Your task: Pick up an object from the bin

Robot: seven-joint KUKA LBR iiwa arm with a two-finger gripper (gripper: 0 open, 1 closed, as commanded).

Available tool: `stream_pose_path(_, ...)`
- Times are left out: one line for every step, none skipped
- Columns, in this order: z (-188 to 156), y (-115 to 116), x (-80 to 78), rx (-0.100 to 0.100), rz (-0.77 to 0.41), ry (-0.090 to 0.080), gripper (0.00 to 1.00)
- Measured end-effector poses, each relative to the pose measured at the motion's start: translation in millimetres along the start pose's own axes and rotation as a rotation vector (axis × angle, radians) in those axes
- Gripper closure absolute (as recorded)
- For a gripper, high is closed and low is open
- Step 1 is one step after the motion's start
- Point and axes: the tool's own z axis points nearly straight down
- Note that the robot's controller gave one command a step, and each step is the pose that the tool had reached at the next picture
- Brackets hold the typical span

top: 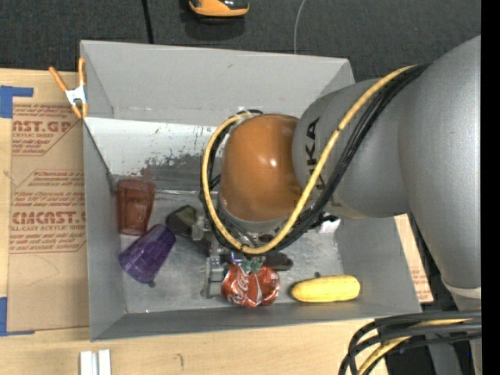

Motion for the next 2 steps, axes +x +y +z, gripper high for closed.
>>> stream_pose_path(-4.3, -0.8, -2.1, -0.001, 0.002, -0.007, 0.00)
stream_pose_path(55.7, -29.1, -55.4, -0.004, 0.093, -0.014, 0.00)
